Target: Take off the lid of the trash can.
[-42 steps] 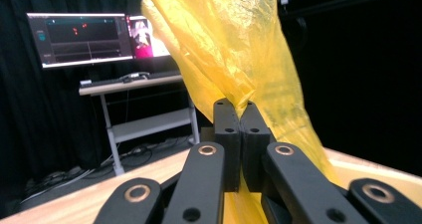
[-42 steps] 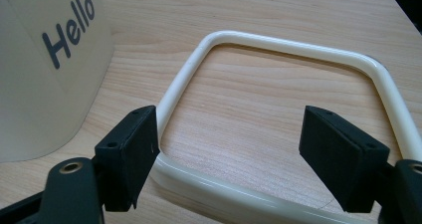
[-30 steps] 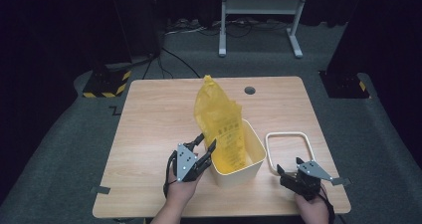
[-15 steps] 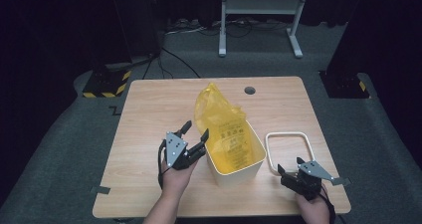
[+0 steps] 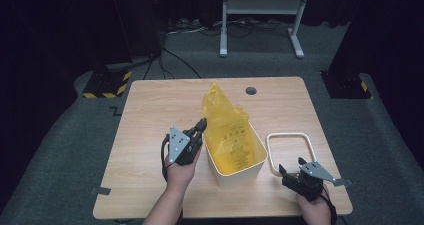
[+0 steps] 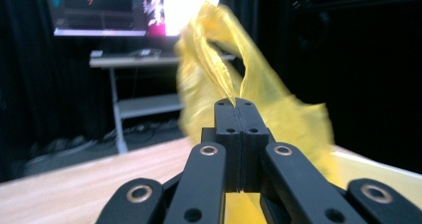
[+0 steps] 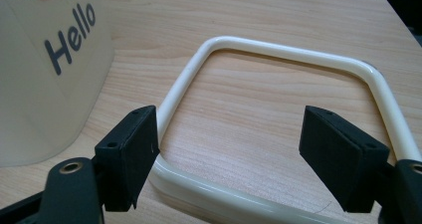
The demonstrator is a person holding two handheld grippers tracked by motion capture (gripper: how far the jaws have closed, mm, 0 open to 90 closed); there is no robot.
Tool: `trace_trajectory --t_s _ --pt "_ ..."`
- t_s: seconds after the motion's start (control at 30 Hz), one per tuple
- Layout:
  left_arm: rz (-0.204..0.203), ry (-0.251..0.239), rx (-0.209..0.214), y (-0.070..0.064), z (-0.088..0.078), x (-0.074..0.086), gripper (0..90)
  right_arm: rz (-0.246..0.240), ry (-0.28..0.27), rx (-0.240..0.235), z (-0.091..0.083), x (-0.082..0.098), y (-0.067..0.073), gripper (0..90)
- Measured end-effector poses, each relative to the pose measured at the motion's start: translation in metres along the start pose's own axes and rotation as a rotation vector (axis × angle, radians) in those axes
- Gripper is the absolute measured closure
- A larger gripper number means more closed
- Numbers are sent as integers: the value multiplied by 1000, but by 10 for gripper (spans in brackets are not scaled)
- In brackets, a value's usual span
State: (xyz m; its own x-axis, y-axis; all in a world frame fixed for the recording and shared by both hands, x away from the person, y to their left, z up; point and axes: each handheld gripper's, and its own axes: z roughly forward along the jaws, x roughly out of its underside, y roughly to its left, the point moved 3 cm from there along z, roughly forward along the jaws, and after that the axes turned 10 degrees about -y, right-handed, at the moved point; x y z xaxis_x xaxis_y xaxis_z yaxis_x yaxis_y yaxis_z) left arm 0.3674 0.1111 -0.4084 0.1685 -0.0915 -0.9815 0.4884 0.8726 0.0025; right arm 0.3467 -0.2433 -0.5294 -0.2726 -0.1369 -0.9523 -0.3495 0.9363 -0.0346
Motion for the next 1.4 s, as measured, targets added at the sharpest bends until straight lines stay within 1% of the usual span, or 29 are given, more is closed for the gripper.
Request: trace_trajectory --t_s 0.03,0.1,0.13,0.17,0.2,0.23,0.3,0.33,0.37,0.4,0.43,0.47,0.5,0.53,0.6,0.63,0.67,0.7,0.73,0.77,0.8,0.83,0.87,0.97,1.07,1.13,1.17,1.37,1.4 --pt "-3 -17 11 -4 -4 -3 898 0 0 0 0 0 0 233" --pt "10 -46 42 -14 -12 -8 898 1 -13 -3 -2 -3 1 233" --pt "28 -68 79 -25 -21 -11 899 2 -36 -3 -5 -7 4 233" --pt "28 -68 79 -25 -21 -11 899 2 -36 -3 -5 -7 4 233" --pt "42 -73 93 -29 -25 -12 898 -3 -62 -7 -9 -13 8 233" --pt "47 -78 104 -34 -30 -12 898 -3 -62 -7 -9 -13 8 233" --pt "69 -76 138 -43 -41 -10 898 -8 -97 -20 -16 -23 15 233" --pt "69 -76 138 -43 -41 -10 898 -8 -97 -20 -16 -23 15 233" --pt "77 -75 145 -45 -44 -9 898 -10 -129 -37 -21 -29 20 232" --pt "72 -84 150 -47 -52 -8 898 -15 -142 -49 -24 -32 22 232" --pt "72 -84 150 -47 -52 -8 898 -15 -142 -49 -24 -32 22 232" --pt "66 -86 151 -47 -56 -6 898 -14 -167 -68 -30 -39 27 232" --pt "59 -84 156 -47 -60 -4 898 -14 -167 -68 -30 -39 27 232" --pt "56 -82 161 -48 -64 -1 898 -13 -184 -80 -33 -43 29 232" --pt "69 -80 177 -50 -71 4 898 -15 -212 -96 -39 -51 36 232" --pt "76 -81 181 -50 -74 7 897 -20 -242 -112 -45 -58 42 237" --pt "70 -69 191 -50 -78 13 897 -19 -258 -114 -48 -62 45 245" --pt "70 -69 191 -50 -78 13 897 -19 -258 -114 -48 -62 45 245" --pt "74 -66 193 -51 -78 15 897 -18 -271 -119 -50 -67 49 253" --pt "80 -58 196 -52 -79 17 897 -19 -300 -131 -53 -75 56 278" --pt "87 -56 198 -53 -79 19 897 -19 -300 -131 -53 -75 56 278" --pt "84 -51 198 -53 -79 21 897 -26 -315 -137 -54 -82 64 295" --pt "75 -47 198 -53 -79 22 897 -26 -315 -137 -54 -82 64 295" --pt "71 -36 213 -55 -80 26 897 -36 -319 -149 -51 -92 75 311" --pt "78 -33 227 -59 -82 27 897 -44 -338 -153 -47 -102 85 323" --pt "79 -29 231 -60 -83 27 897 -32 -357 -163 -45 -110 93 334" --pt "76 -26 233 -60 -83 27 897 -32 -357 -163 -45 -110 93 334" --pt "90 -31 232 -63 -84 28 896 -33 -408 -176 -43 -124 107 352" --pt "90 -31 231 -63 -84 28 897 -26 -420 -176 -41 -128 111 354"
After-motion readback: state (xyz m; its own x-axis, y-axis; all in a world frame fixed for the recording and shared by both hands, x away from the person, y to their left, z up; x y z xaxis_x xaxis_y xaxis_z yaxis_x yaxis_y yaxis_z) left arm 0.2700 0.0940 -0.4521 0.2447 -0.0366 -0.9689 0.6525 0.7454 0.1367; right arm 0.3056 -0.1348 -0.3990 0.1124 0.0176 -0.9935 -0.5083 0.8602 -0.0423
